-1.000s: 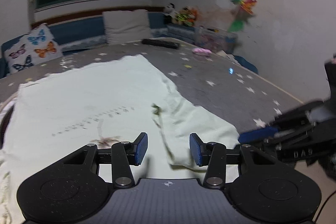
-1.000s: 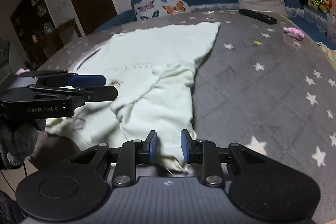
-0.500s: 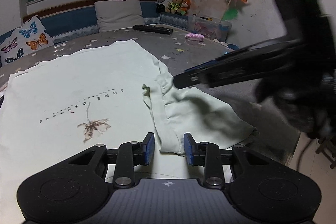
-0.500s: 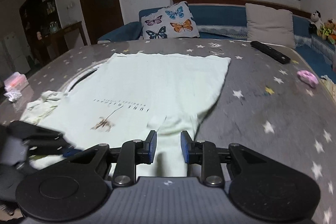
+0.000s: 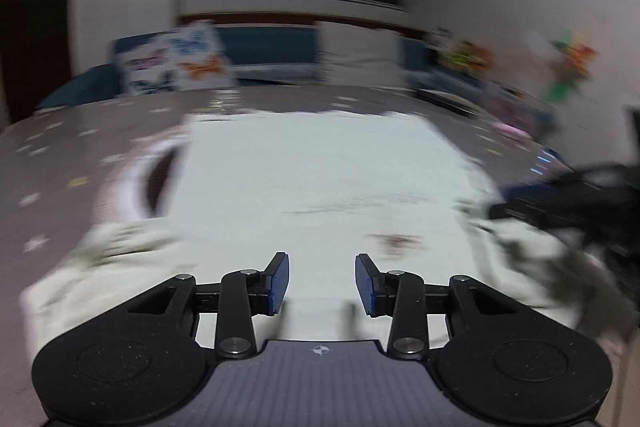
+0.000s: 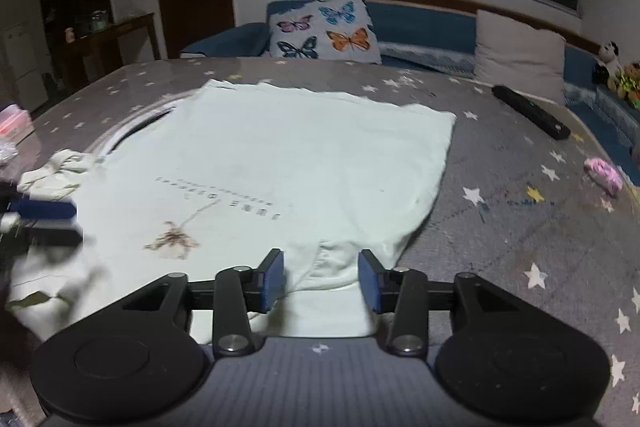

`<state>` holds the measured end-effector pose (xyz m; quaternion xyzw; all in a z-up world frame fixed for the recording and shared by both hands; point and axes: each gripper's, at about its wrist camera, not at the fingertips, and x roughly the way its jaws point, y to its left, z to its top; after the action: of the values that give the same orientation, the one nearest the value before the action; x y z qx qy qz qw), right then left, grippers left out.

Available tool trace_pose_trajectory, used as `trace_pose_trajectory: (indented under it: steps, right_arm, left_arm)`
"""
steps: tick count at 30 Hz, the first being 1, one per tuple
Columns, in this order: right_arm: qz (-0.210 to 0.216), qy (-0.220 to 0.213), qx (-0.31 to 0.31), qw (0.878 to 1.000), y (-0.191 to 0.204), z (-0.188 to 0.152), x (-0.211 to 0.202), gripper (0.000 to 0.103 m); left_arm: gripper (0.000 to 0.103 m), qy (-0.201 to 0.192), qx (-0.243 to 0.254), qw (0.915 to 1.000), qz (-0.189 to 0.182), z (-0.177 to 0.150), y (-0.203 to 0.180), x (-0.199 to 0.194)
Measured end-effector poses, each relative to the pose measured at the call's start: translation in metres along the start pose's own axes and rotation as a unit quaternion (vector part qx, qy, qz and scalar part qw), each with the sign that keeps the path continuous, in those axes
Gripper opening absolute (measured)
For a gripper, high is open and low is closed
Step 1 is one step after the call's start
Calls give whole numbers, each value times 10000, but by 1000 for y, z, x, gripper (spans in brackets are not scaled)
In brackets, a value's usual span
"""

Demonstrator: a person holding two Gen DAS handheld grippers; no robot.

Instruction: Fold clothes

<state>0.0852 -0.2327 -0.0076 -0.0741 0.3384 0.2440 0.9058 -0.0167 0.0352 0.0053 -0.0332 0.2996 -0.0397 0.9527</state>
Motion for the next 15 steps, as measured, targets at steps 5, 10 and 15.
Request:
trace_pose_trajectory:
  steps: [5, 10, 15]
  right_arm:
    - [130, -34, -161, 9998, 16, -3, -13, 57]
    - [160, 4, -129, 9998, 22, -8, -13, 70]
    - [182, 83, -73, 9998, 26, -14, -11, 70]
  left_arm:
    - [40, -172, -458, 9931, 1065, -4, 55, -20]
    - [43, -109, -994, 9779, 1835, -15, 99, -32]
    - [43, 12, -1322, 9696, 2060, -23, 122, -33]
